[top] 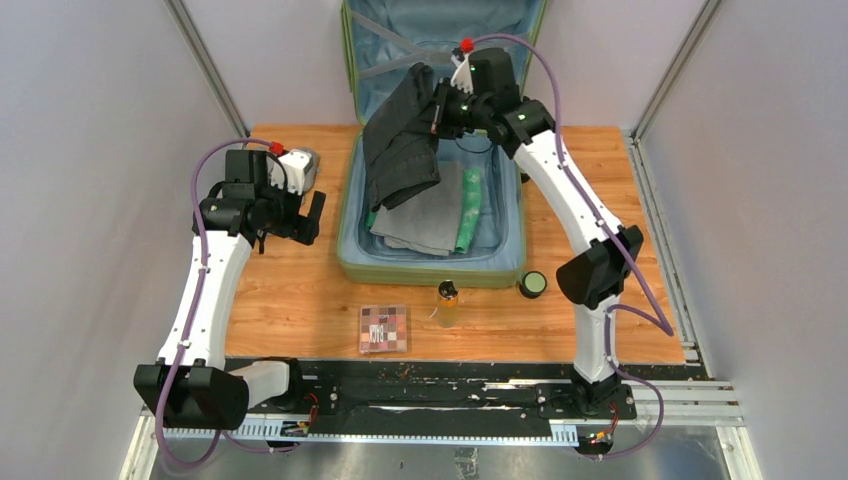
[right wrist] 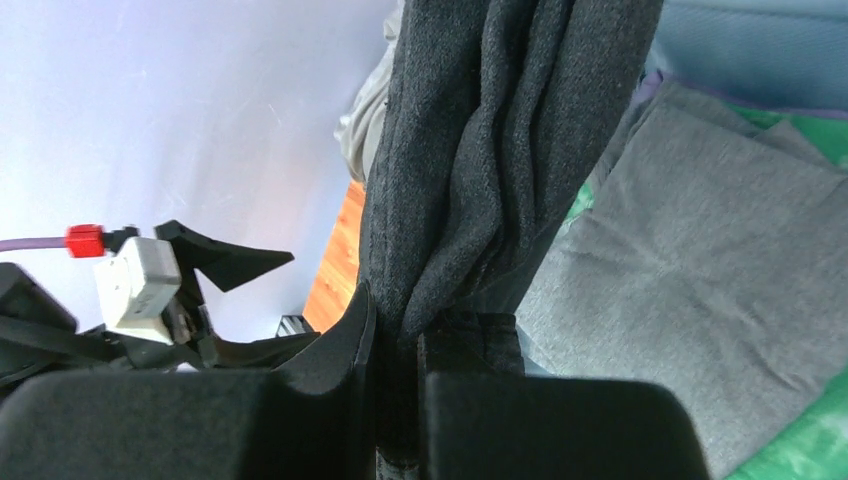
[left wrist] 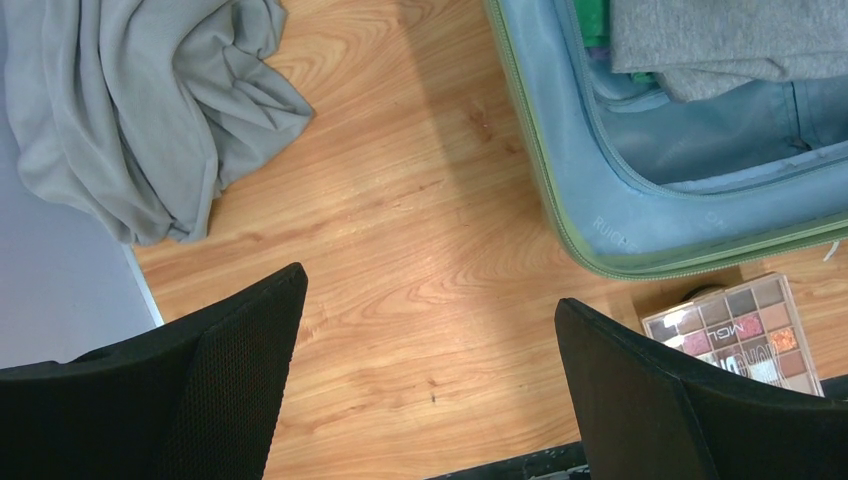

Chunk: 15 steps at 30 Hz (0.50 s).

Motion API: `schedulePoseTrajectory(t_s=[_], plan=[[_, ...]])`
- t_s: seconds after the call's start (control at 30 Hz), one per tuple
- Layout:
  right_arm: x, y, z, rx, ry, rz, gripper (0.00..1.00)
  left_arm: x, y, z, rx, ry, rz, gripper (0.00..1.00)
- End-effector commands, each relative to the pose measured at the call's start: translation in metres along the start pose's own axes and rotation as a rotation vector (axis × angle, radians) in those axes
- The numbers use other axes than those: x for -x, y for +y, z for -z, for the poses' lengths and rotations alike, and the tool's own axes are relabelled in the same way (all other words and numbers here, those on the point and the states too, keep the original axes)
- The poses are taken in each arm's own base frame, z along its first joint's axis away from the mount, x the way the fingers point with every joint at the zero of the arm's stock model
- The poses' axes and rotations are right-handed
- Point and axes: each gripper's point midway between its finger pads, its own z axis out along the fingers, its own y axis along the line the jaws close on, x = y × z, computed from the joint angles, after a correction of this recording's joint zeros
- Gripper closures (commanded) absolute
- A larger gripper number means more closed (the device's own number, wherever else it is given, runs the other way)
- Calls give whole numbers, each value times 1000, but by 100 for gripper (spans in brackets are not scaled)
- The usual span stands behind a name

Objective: Pack the luggage
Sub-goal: Place the clothes in the luggage.

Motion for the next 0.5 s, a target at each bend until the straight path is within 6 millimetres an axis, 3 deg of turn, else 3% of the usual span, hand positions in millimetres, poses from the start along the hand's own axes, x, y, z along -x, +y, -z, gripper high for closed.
schedulePoseTrajectory(t_s=[0.0, 0.2, 0.3, 0.4, 0.47], plan=[[24, 26, -5, 98, -100, 65, 100, 8, 4, 13, 27, -31, 5, 0], [-11, -25, -52, 76, 20, -18, 100, 6, 3, 11, 22, -27, 7, 0], [-25, -43, -64, 43, 55, -48, 100, 6, 3, 12, 22, -29, 5, 0], [-32, -49, -69, 33, 62, -68, 100, 5, 3, 11, 23, -24, 2, 0], [-34, -42, -72, 47, 65, -63, 100, 5, 3, 10, 20, -23, 2, 0]])
